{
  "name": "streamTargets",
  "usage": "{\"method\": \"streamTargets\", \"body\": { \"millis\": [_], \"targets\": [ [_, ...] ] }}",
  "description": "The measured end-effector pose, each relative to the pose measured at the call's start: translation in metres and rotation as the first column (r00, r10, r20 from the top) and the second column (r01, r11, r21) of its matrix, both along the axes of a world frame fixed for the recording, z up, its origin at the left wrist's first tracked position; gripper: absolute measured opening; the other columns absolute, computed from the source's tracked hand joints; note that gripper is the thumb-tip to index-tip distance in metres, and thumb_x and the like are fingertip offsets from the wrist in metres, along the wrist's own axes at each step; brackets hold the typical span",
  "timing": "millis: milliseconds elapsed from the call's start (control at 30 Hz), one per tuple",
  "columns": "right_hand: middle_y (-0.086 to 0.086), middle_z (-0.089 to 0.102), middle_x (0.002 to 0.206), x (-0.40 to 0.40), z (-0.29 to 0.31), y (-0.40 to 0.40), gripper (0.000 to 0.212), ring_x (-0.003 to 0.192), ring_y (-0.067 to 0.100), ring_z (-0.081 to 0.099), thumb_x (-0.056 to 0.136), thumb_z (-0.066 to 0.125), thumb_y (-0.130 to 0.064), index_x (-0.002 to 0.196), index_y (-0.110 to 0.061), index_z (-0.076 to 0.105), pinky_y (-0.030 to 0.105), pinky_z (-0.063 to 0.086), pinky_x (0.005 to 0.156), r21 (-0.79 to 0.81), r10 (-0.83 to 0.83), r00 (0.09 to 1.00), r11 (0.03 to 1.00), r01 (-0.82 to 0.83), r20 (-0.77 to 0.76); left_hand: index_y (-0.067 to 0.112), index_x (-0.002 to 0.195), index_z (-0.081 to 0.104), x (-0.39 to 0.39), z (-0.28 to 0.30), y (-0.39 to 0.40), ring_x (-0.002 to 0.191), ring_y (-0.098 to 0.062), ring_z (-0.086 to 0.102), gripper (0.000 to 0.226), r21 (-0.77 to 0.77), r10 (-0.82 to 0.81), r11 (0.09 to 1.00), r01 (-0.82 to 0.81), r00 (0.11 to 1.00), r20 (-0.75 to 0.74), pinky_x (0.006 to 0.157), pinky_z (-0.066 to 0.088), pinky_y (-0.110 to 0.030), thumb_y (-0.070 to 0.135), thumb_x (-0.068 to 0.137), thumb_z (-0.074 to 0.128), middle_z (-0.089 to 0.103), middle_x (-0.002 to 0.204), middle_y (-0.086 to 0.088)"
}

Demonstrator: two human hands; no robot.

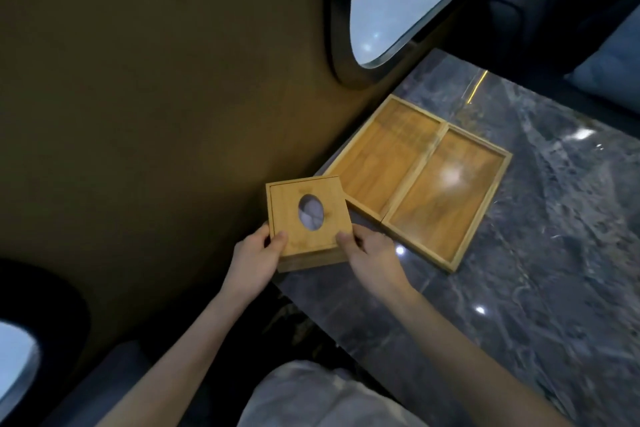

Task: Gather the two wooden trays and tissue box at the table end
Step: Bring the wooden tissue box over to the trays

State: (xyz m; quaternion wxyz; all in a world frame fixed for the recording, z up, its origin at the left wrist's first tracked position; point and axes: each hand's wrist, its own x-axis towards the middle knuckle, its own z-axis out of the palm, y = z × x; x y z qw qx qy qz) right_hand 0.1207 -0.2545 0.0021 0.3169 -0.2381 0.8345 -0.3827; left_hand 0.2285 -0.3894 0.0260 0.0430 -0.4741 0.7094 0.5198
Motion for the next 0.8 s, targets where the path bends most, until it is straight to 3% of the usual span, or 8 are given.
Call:
{"method": "streamTargets", "body": {
  "millis": [200, 333, 467, 633, 733, 800],
  "targets": [
    [0.007, 0.06, 0.074, 0.002, -0.002, -0.007, 0.032, 0.074, 0.02, 0.056, 0.094, 0.043, -0.031, 0.084, -0.005, 0.06, 0.037, 0.041, 0.071, 0.014, -0.014, 0.999, 1.0, 0.014, 0.043, 0.016, 0.139, 0.037, -0.001, -0.004, -0.006, 0.125, -0.021, 0.046, 0.045, 0.033, -0.018, 0.999, 0.018, 1.0, 0.005, 0.09, 0.033, -0.023, 0.028, 0.096, 0.039, 0.051, 0.136, -0.006],
    [0.012, 0.066, 0.085, 0.004, -0.005, -0.007, 0.029, 0.08, 0.02, 0.059, 0.095, 0.044, -0.03, 0.09, -0.007, 0.061, 0.031, 0.043, 0.069, 0.009, -0.03, 0.999, 1.0, 0.029, 0.04, 0.018, 0.141, 0.035, -0.003, -0.006, -0.007, 0.128, -0.021, 0.044, 0.045, 0.036, -0.022, 0.999, 0.021, 1.0, 0.009, 0.097, 0.034, -0.025, 0.026, 0.096, 0.038, 0.05, 0.138, -0.005],
    [0.005, 0.067, 0.094, 0.002, -0.005, -0.007, 0.028, 0.088, 0.016, 0.059, 0.093, 0.046, -0.034, 0.104, -0.012, 0.06, 0.032, 0.046, 0.082, 0.028, -0.032, 0.996, 0.999, 0.029, 0.079, 0.021, 0.143, 0.03, 0.0, -0.013, -0.009, 0.126, -0.02, 0.046, 0.048, 0.077, -0.009, 0.997, 0.01, 1.0, -0.008, 0.091, 0.033, -0.022, 0.03, 0.096, 0.039, 0.051, 0.137, -0.003],
    [-0.002, 0.056, 0.113, -0.025, -0.001, -0.018, 0.038, 0.104, 0.012, 0.05, 0.094, 0.044, -0.035, 0.126, -0.016, 0.051, 0.027, 0.039, 0.092, 0.062, -0.08, 0.98, 0.996, 0.07, 0.18, 0.02, 0.145, 0.023, 0.009, -0.024, -0.003, 0.13, -0.022, 0.042, 0.066, 0.292, 0.242, 0.929, -0.225, 0.97, -0.025, 0.1, 0.035, -0.03, 0.041, 0.089, 0.049, 0.039, 0.146, -0.004],
    [-0.005, 0.05, 0.115, -0.042, 0.01, -0.031, 0.038, 0.107, 0.01, 0.046, 0.097, 0.042, -0.029, 0.132, -0.014, 0.046, 0.026, 0.041, 0.095, -0.031, -0.129, 0.981, 0.99, 0.135, 0.147, 0.016, 0.141, 0.032, 0.018, -0.024, 0.003, 0.124, -0.015, 0.044, 0.058, 0.365, 0.482, 0.83, -0.422, 0.871, -0.089, 0.103, 0.036, -0.032, 0.034, 0.089, 0.051, 0.043, 0.139, 0.002],
    [-0.003, 0.054, 0.116, -0.054, 0.014, -0.039, 0.037, 0.11, 0.011, 0.049, 0.098, 0.04, -0.025, 0.132, -0.012, 0.048, 0.017, 0.038, 0.088, -0.026, -0.07, 0.997, 0.997, 0.07, 0.033, 0.011, 0.137, 0.039, 0.024, -0.023, 0.002, 0.125, -0.02, 0.047, 0.052, 0.454, 0.632, 0.712, -0.535, 0.771, -0.083, 0.106, 0.037, -0.036, 0.032, 0.091, 0.049, 0.048, 0.139, -0.006]
  ]
}}
